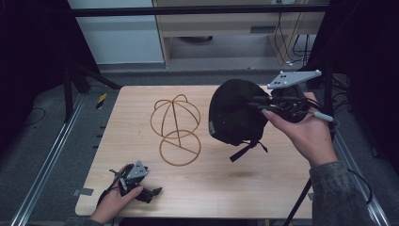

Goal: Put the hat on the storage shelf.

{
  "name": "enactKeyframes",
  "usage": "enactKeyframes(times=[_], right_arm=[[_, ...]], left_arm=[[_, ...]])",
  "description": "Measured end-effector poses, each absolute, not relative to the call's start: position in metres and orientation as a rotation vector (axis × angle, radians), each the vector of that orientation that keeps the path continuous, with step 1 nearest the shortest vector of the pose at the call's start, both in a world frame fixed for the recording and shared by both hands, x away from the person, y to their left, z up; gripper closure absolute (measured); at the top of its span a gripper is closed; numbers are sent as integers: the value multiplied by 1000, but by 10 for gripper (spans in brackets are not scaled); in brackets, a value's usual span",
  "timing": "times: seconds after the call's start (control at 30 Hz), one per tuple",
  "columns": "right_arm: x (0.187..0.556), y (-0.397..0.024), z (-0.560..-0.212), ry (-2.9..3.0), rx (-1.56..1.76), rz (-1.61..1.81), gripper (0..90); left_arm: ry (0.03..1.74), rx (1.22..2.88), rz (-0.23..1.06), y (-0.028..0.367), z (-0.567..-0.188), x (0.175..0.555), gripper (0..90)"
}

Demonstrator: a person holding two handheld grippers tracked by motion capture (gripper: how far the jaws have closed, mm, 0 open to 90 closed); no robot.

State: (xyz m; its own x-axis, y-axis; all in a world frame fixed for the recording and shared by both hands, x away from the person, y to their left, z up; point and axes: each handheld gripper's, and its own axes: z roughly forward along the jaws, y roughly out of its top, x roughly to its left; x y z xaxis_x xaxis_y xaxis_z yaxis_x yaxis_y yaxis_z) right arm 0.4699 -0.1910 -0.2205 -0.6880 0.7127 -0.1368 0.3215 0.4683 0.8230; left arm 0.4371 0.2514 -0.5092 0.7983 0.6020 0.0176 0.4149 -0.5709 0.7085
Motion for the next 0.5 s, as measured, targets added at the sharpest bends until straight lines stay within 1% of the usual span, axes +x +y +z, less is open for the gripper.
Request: enactKeyframes(times=[0.5], right_arm=[[466,-173,-208,2234,801,1166,732]], left_arm=[[747,2261,333,252,-509,437,0]])
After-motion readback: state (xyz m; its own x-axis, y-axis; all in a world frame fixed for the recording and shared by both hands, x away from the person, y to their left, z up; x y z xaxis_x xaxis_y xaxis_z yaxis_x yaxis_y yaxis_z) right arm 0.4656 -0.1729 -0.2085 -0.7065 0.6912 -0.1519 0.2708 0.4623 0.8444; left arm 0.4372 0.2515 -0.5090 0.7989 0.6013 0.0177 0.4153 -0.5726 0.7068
